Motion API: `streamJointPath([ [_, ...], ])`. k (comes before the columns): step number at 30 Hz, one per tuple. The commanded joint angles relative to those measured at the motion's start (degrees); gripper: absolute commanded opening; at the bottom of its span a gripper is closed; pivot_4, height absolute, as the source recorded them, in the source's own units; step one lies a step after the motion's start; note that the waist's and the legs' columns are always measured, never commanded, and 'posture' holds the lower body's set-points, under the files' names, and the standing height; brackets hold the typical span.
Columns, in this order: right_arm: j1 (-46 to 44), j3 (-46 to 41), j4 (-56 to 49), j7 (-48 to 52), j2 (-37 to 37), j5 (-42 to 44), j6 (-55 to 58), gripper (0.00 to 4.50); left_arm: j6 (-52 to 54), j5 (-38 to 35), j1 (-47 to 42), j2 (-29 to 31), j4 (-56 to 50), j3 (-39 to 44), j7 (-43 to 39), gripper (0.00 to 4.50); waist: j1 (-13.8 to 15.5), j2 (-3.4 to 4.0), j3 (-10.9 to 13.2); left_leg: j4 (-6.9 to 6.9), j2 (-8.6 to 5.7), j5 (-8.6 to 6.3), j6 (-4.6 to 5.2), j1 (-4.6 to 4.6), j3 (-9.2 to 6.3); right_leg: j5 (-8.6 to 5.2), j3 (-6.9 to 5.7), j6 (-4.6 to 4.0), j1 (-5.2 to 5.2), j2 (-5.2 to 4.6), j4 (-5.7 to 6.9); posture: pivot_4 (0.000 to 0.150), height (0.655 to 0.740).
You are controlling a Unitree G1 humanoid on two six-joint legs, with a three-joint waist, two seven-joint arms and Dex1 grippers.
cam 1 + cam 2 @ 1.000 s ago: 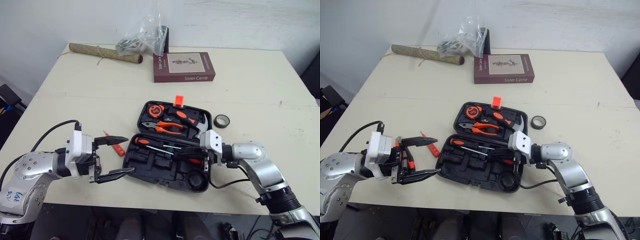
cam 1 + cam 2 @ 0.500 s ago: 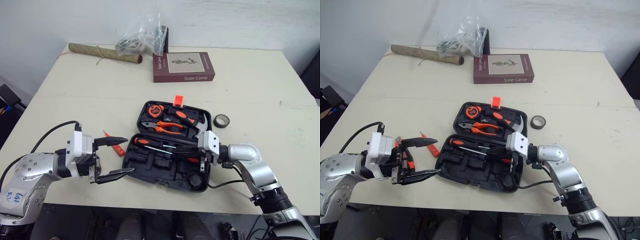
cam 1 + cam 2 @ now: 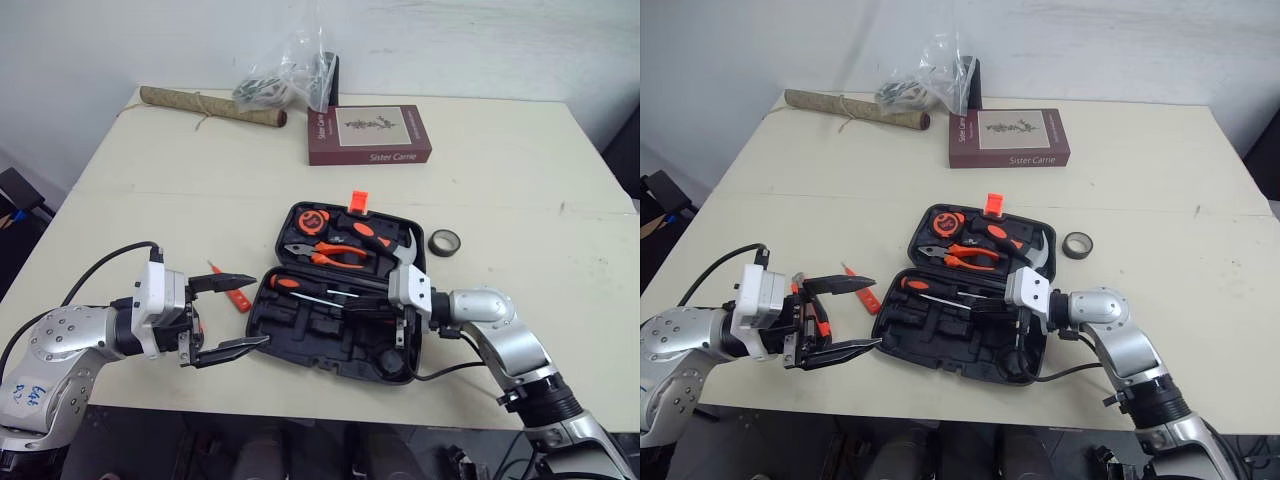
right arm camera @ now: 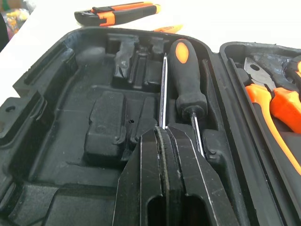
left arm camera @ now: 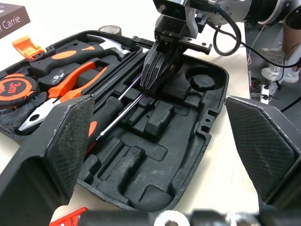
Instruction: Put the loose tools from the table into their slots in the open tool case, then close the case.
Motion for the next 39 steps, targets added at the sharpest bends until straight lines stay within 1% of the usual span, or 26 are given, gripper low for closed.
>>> streamJointPath([
  [1, 2.26, 2.53, 2.04, -0.64, -2.68, -4.70, 3.54, 0.02, -0.77, 0.15, 0.19, 0.46, -0.56, 0.52, -0.09, 4.50, 0.14, -0.11, -0.07, 0.00, 0.00, 0.00, 0.00, 0.02, -0.01, 0.00, 0.00, 0.00, 0.03, 0.00, 0.00, 0.150, 0.7400],
  [6, 1.59, 5.41, -0.34, -3.66, -4.76, -7.23, 15.84, 0.02, -0.87, 0.49, 0.88, 0.44, -0.85, 0.68, 0.06, 4.50, 0.13, -0.32, -0.45, 0.01, -0.01, -0.02, 0.04, 0.20, -0.05, 0.00, -0.01, 0.00, 0.24, -0.05, -0.06, 0.150, 0.7400],
  [8, 1.44, 6.45, -1.46, -3.66, -5.26, -7.27, 17.93, 0.02, -0.88, 0.61, 1.08, 0.44, -0.93, 0.64, 0.10, 4.50, 0.15, -0.34, -0.48, -0.04, -0.01, -0.05, 0.05, 0.44, -0.07, -0.02, -0.02, -0.03, 0.49, -0.06, -0.12, 0.150, 0.7400],
  [9, 1.31, 7.00, -1.98, -3.73, -5.62, -7.36, 19.48, 0.02, -0.92, 0.68, 1.21, 0.46, -0.93, 0.63, 0.08, 4.50, 0.16, -0.32, -0.53, -0.14, -0.01, -0.11, 0.10, 0.78, -0.09, -0.04, -0.03, -0.07, 0.86, -0.07, -0.27, 0.150, 0.7400],
  [10, 1.16, 7.43, -2.23, -3.75, -5.77, -7.45, 19.64, 0.02, -0.98, 0.75, 1.37, 0.49, -0.92, 0.64, 0.03, 4.50, 0.16, -0.30, -0.67, -0.22, -0.01, -0.35, 0.33, 0.95, -0.11, -0.06, -0.04, -0.11, 1.05, -0.08, -0.39, 0.150, 0.7400],
  [14, 0.20, 9.15, -3.21, -5.16, -6.05, -8.02, 24.02, 0.02, -1.20, 0.96, 2.06, 0.58, -0.88, 0.79, -0.13, 4.50, 0.11, -0.40, -0.97, -0.21, -0.01, -0.53, 0.39, 0.98, -0.18, -0.09, -0.04, -0.16, 1.10, -0.10, -0.48, 0.150, 0.7400],
  [18, 1.00, 11.66, -4.15, -4.74, -8.34, -9.12, 26.84, 0.02, -1.13, 1.02, 2.49, 0.58, -1.01, 0.94, -0.06, 4.50, 0.17, -0.34, -1.39, -0.22, -0.01, -0.55, 0.40, 0.98, -0.20, -0.14, -0.05, -0.26, 1.12, -0.12, -0.50, 0.150, 0.7400],
  [21, 1.29, 11.63, -4.08, -6.36, -8.02, -8.73, 28.44, 0.02, -1.20, 1.10, 2.73, 0.56, -0.75, 1.11, -0.13, 4.50, 0.26, -0.29, -1.64, -0.21, -0.05, -0.60, 0.45, 0.99, -0.36, -0.17, -0.05, -0.31, 1.24, -0.15, -0.60, 0.150, 0.7400],
  [23, 1.11, 12.32, -3.24, -6.82, -8.14, -9.51, 28.50, 0.02, -1.14, 1.11, 2.80, 0.56, -0.63, 1.12, -0.14, 4.50, 0.23, -0.12, -1.81, -0.22, -0.05, -0.61, 0.47, 1.02, -0.44, -0.17, -0.05, -0.31, 1.39, -0.14, -0.80, 0.150, 0.7400],
  [24, 1.04, 12.60, -2.88, -7.11, -8.11, -9.74, 28.74, 0.02, -1.13, 1.16, 2.81, 0.56, -0.54, 1.07, -0.16, 4.50, 0.19, -0.03, -1.90, -0.24, -0.05, -0.62, 0.49, 1.06, -0.49, -0.16, -0.09, -0.31, 1.50, -0.14, -0.91, 0.150, 0.7400],
  [26, 0.85, 13.22, -2.64, -7.52, -8.27, -10.17, 29.25, 0.02, -0.91, 1.26, 2.82, 0.70, -0.50, 0.87, -0.20, 4.50, 0.17, -0.08, -1.99, -0.29, -0.05, -0.68, 0.50, 1.24, -0.57, -0.18, -0.16, -0.33, 1.76, -0.14, -1.04, 0.150, 0.7400],
  [30, -0.09, 15.11, -3.95, -7.98, -8.72, -10.76, 32.27, 0.02, -0.54, 1.32, 2.83, 0.86, -0.39, 0.69, -0.30, 4.50, 0.10, -0.10, -2.16, -0.36, -0.05, -0.85, 0.55, 1.58, -0.59, -0.34, -0.14, -0.64, 2.11, -0.15, -1.18, 0.150, 0.7400],
  [32, -0.18, 15.25, -5.36, -7.30, -9.24, -9.98, 33.80, 0.02, -0.35, 1.34, 2.89, 0.90, -0.54, 0.60, -0.21, 4.50, 0.14, -0.09, -2.17, -0.37, -0.05, -0.87, 0.55, 1.62, -0.59, -0.43, -0.13, -0.79, 2.13, -0.15, -1.19, 0.150, 0.7400],
  [36, -0.21, 13.91, -6.85, -6.11, -10.33, -7.98, 34.95, 0.02, -0.23, 1.32, 2.94, 0.84, -0.38, 0.60, -0.14, 4.50, 0.33, -0.05, -2.18, -0.41, -0.06, -0.89, 0.58, 1.58, -0.63, -0.45, -0.12, -0.82, 2.12, -0.17, -1.28, 0.150, 0.7400],
  [39, -0.15, 13.68, -4.84, -5.63, -11.12, -8.50, 33.75, 0.02, -0.47, 1.47, 3.05, 0.64, 0.04, 0.43, -0.27, 4.50, 0.45, -0.03, -2.16, -0.43, -0.09, -0.92, 0.62, 1.54, -0.64, -0.46, -0.11, -0.85, 2.12, -0.19, -1.39, 0.150, 0.7400],
])
